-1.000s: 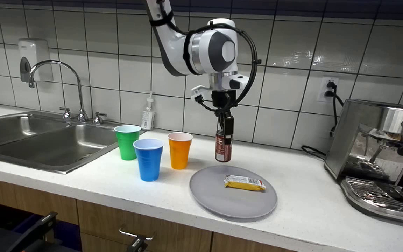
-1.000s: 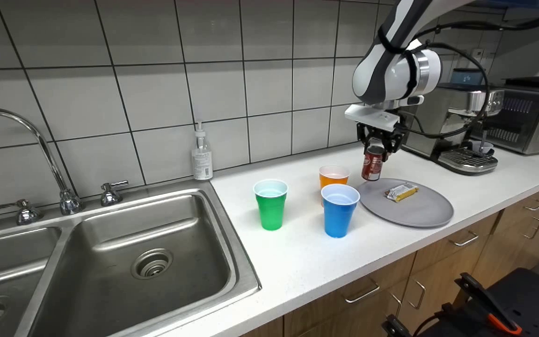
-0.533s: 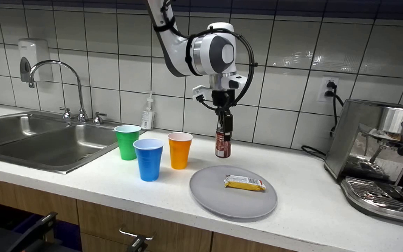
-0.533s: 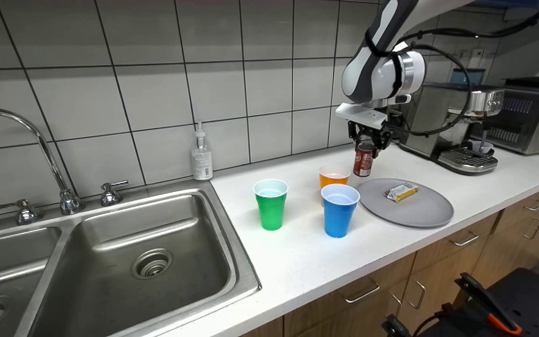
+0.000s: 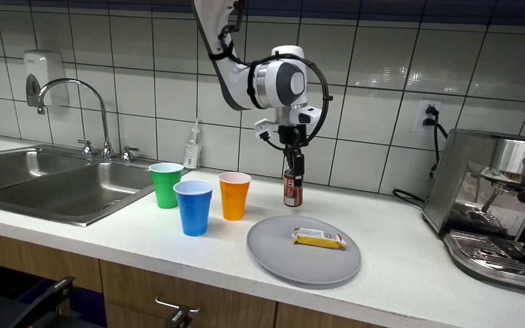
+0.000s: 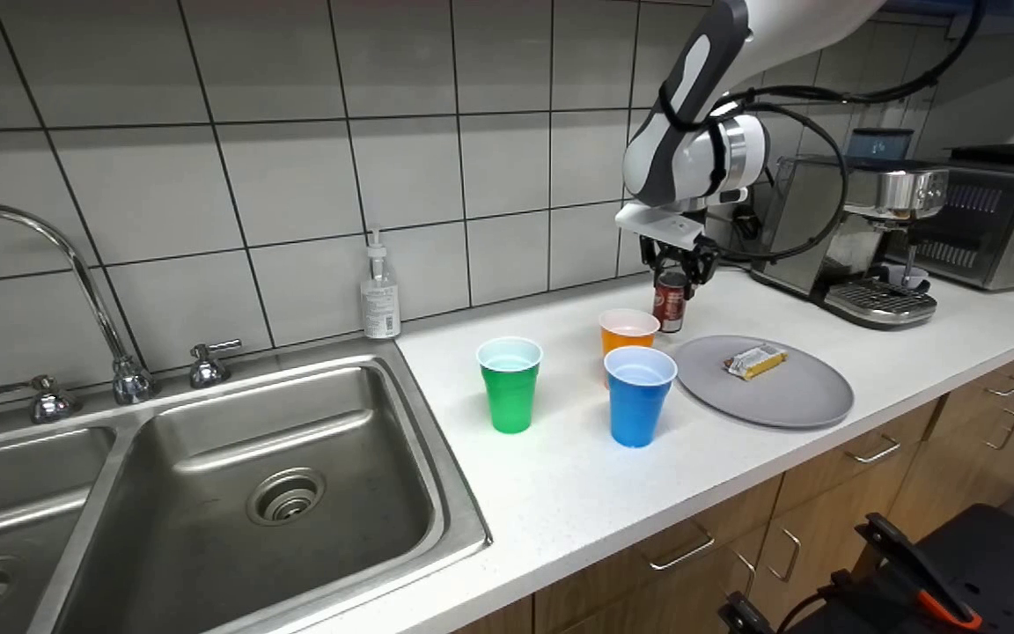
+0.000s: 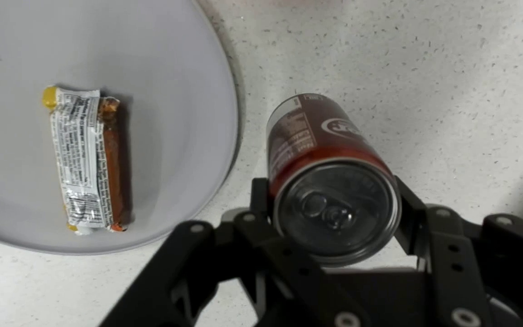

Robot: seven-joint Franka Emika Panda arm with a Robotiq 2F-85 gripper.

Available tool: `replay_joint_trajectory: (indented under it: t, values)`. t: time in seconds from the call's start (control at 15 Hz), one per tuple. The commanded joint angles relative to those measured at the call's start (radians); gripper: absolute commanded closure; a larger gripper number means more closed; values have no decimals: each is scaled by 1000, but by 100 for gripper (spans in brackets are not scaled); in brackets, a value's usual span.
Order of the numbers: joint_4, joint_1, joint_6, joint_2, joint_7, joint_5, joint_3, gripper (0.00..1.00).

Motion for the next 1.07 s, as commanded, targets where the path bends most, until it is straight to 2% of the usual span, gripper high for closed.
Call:
replay_joint_trajectory:
  t: [0.0, 0.87, 0.93, 1.0]
  values:
    - [91, 13, -34, 60, 29, 9, -14, 62]
    - [182, 4, -107, 129, 26, 31, -11, 62]
    - [184, 5, -112, 130, 28, 29, -12, 12]
    - [187, 6, -115, 133, 28, 28, -13, 11]
